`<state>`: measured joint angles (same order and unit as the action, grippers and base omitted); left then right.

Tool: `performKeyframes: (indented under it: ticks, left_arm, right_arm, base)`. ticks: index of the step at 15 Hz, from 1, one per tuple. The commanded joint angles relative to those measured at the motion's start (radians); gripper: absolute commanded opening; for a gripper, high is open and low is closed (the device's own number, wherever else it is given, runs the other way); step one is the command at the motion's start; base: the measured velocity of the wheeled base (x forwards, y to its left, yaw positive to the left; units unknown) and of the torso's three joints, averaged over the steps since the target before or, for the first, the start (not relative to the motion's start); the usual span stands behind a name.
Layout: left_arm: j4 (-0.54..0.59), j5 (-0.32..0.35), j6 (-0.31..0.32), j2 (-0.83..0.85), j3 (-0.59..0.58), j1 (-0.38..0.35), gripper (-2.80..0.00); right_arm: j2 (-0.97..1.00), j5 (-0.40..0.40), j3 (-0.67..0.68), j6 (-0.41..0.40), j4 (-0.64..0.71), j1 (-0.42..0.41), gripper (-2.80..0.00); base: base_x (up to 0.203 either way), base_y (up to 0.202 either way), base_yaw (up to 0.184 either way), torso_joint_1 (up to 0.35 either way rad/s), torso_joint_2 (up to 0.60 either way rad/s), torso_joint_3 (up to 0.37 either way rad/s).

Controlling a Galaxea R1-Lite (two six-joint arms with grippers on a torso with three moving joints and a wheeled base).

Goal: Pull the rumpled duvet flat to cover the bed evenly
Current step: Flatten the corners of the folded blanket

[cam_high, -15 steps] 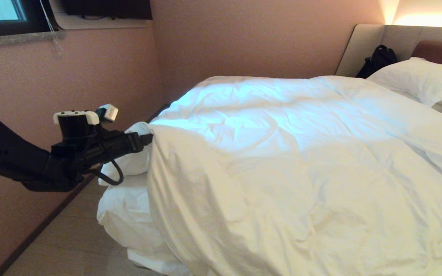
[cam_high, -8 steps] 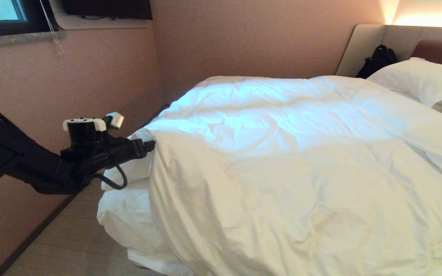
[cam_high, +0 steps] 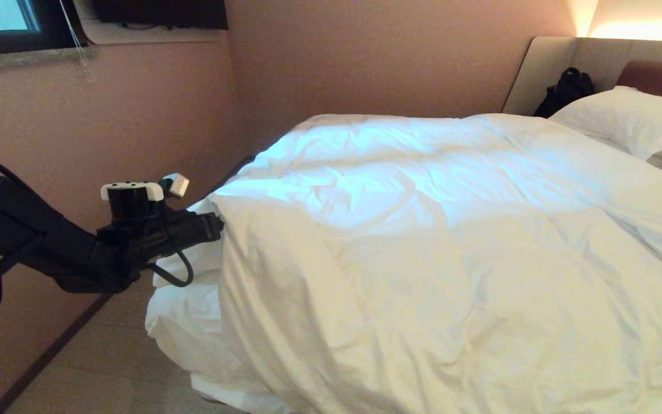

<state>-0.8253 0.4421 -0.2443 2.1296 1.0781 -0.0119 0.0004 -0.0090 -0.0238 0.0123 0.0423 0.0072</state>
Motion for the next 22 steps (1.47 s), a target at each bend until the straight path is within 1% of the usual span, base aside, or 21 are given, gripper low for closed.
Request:
performKeyframes:
  ticks: [1,7,10,12,14,15,16,18,20,22]
  left_arm:
    - [-0.005,0.003,-0.001,-0.001,0.001,0.000,-2.80]
    - [0.006,-0.006,0.014,-0.077,-0.007,-0.003,-2.80]
    - [0.009,-0.005,0.015,-0.201,-0.035,-0.018,-2.80]
    - [0.059,-0.004,0.017,-0.283,-0.043,-0.029,-2.80]
    - [0.175,-0.001,0.023,-0.357,-0.035,-0.039,-2.80]
    - [0.256,-0.001,0.054,-0.388,-0.027,-0.041,-2.80]
    - [0.290,-0.003,0.085,-0.401,-0.023,-0.040,-2.80]
    - [0.412,-0.010,0.211,-0.445,-0.022,-0.038,-2.80]
    - [0.495,-0.012,0.264,-0.474,-0.011,-0.039,-2.80]
    - [0.545,-0.024,0.281,-0.489,0.000,-0.039,-2.80]
  right_arm:
    - [0.000,0.000,0.000,0.000,0.001,0.000,-2.80]
    - [0.000,0.000,-0.001,0.000,0.001,0.000,-2.80]
    - [0.000,0.000,-0.001,0.000,0.001,0.000,-2.80]
    - [0.000,0.000,0.001,0.000,0.001,0.000,-2.80]
    - [0.000,0.000,0.000,0.000,0.001,0.000,-2.80]
    - [0.000,0.000,-0.001,0.000,0.001,0.000,-2.80]
    - [0.000,0.000,-0.001,0.000,0.001,0.000,-2.80]
    - [0.000,0.000,-0.001,0.000,0.001,0.000,-2.80]
    - [0.000,0.000,-0.001,0.000,0.001,0.000,-2.80]
    - [0.000,0.000,0.000,0.000,0.001,0.000,-2.80]
  base:
    - [0.000,0.000,0.000,0.000,0.00,0.000]
    - [0.000,0.000,0.000,0.000,0.00,0.000]
    - [0.000,0.000,0.000,0.000,0.00,0.000]
    - [0.000,0.000,0.000,0.000,0.00,0.000]
    - [0.000,0.000,0.000,0.000,0.00,0.000]
    - [0.000,0.000,0.000,0.000,0.00,0.000]
    - [0.000,0.000,0.000,0.000,0.00,0.000]
    - [0.000,0.000,0.000,0.000,0.00,0.000]
    - [0.000,0.000,0.000,0.000,0.00,0.000]
    - [0.000,0.000,0.000,0.000,0.00,0.000]
